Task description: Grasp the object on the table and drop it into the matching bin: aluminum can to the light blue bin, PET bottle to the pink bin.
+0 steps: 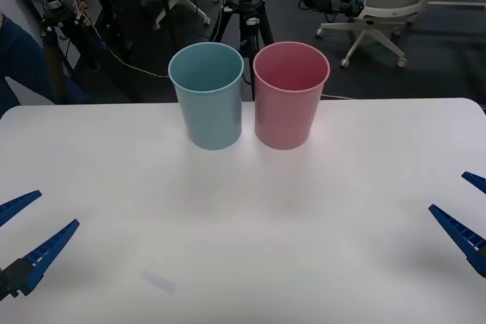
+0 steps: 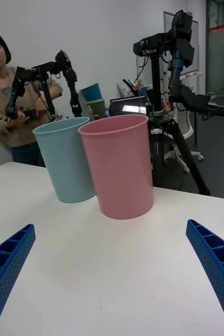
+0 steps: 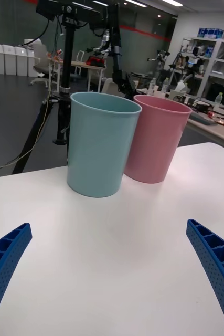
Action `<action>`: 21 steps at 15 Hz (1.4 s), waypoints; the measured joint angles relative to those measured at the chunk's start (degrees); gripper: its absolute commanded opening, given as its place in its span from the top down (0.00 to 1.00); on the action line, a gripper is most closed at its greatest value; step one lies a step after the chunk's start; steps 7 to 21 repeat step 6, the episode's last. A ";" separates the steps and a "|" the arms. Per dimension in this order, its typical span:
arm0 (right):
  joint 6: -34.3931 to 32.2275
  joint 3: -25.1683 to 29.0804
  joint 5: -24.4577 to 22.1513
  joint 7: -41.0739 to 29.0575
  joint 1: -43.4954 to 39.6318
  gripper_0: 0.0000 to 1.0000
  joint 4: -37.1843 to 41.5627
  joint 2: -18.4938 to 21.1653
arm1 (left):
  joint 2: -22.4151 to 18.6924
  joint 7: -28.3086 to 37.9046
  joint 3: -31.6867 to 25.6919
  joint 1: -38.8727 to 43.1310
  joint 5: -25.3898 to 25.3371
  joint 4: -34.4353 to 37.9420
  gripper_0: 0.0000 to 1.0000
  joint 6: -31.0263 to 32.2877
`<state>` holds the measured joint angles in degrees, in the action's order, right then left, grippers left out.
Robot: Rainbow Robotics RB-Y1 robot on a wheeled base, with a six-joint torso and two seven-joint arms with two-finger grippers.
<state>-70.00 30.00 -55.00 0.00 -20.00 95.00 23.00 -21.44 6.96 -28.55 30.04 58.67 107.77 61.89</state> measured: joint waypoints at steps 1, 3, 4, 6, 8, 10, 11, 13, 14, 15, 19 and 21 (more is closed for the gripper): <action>0.00 0.00 0.00 0.00 0.00 0.00 0.00 0.00 | 0.00 -0.01 -0.55 0.56 -0.10 0.00 0.00 0.09; 0.00 0.00 0.00 0.00 0.00 0.00 0.00 0.00 | 0.00 -0.06 -1.04 1.60 -0.36 0.00 0.00 0.32; 0.00 0.00 0.00 0.00 0.00 0.00 0.00 0.00 | 0.00 -0.05 -1.10 1.86 -0.41 0.00 0.00 0.39; 0.00 0.00 0.00 0.00 0.00 0.00 0.00 0.00 | 0.00 -0.05 -1.06 2.13 -0.55 0.00 0.00 0.80; 0.00 0.00 0.00 0.00 0.00 0.00 0.00 0.00 | 0.00 -0.05 -1.06 2.13 -0.55 0.00 0.00 0.80; 0.00 0.00 0.00 0.00 0.00 0.00 0.00 0.00 | 0.00 -0.05 -1.06 2.13 -0.55 0.00 0.00 0.80; 0.00 0.00 0.00 0.00 0.00 0.00 0.00 0.00 | 0.00 -0.05 -1.06 2.13 -0.55 0.00 0.00 0.80; 0.00 0.00 0.00 0.00 0.00 0.00 0.00 0.00 | 0.00 -0.05 -1.06 2.13 -0.55 0.00 0.00 0.80; 0.00 0.00 0.00 0.00 0.00 0.00 0.00 0.00 | 0.00 -0.05 -1.06 2.13 -0.55 0.00 0.00 0.80; 0.00 0.00 0.00 0.00 0.00 0.00 0.00 0.00 | 0.00 -0.05 -1.06 2.13 -0.55 0.00 0.00 0.80; 0.00 0.00 0.00 0.00 0.00 0.00 0.00 0.00 | 0.00 -0.05 -1.06 2.13 -0.55 0.00 0.00 0.80; 0.00 0.00 0.00 0.00 0.00 0.00 0.00 0.00 | 0.00 -0.05 -1.06 2.13 -0.55 0.00 0.00 0.80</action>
